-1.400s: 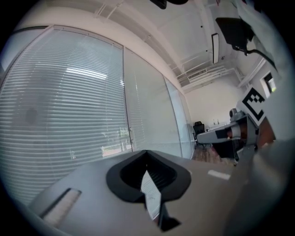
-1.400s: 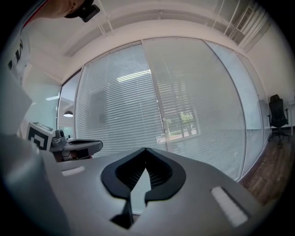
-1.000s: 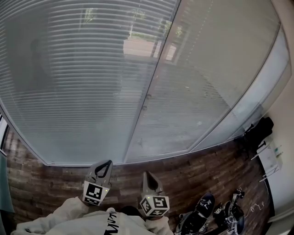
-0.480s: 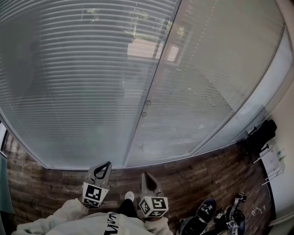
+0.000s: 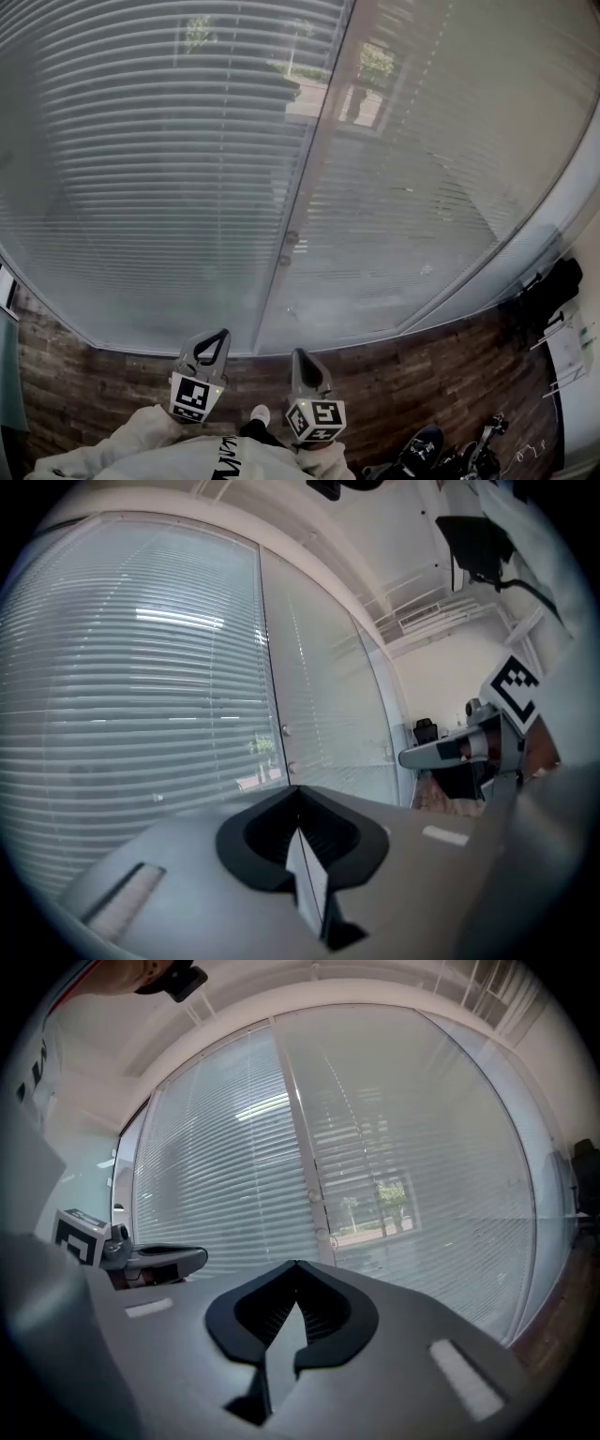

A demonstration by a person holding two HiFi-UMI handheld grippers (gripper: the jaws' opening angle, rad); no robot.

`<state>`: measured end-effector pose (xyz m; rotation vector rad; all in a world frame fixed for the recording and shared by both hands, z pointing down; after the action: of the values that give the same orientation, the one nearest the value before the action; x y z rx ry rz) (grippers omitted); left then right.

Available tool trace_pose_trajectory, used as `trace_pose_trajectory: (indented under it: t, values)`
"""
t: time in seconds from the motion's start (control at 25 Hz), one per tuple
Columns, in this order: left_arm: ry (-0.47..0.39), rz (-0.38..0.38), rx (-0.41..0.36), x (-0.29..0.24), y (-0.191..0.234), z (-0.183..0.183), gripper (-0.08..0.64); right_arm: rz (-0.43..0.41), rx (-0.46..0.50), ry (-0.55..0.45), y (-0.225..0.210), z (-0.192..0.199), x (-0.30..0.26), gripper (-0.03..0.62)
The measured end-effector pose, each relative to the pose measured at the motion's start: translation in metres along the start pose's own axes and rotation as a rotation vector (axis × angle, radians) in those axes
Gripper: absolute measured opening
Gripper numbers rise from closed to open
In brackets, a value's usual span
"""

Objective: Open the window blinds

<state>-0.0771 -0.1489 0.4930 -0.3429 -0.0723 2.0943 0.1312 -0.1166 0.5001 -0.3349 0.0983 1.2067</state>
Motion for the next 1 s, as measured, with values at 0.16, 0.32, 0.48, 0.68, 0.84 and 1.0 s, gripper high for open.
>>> trace_pose_trajectory:
  t: [0.16,0.32,0.48,0.68,0.84,1.0]
  values:
    - [0.01,-0.027,0.001,-0.029,0.0,-0.011,0.0,-0.027,-0.001,0.003,-0.026,-0.014,-0.021,0.002]
    - [0.02,-0.058,0.011,-0.049,-0.001,-0.017,0.0,-0.062,0.004,0.007,-0.045,-0.022,-0.039,0.002]
    - [0.023,-0.1,0.015,-0.062,-0.002,-0.013,0.0,-0.101,0.019,0.013,-0.059,-0.022,-0.054,0.002]
    - [0.039,-0.134,0.016,-0.07,0.003,-0.017,0.0,-0.127,0.038,0.012,-0.064,-0.035,-0.069,0.002]
    - [0.05,-0.142,0.021,-0.071,0.006,-0.017,0.0,-0.131,0.057,0.015,-0.062,-0.041,-0.078,0.002]
    - [0.046,-0.133,0.024,-0.075,0.015,-0.02,0.0,-0.1,0.099,0.005,-0.057,-0.052,-0.086,0.002]
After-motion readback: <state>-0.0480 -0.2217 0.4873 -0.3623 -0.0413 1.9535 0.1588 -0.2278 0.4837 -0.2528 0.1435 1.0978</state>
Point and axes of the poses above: the fingertips, and each gripper's own axes: x backward along the fingers, y to its left, z out of its underside, the point moved 7 cm from there along x, backward along the fingers, and after that the axes turned 8 degrees about y, right-handed, at the moved point
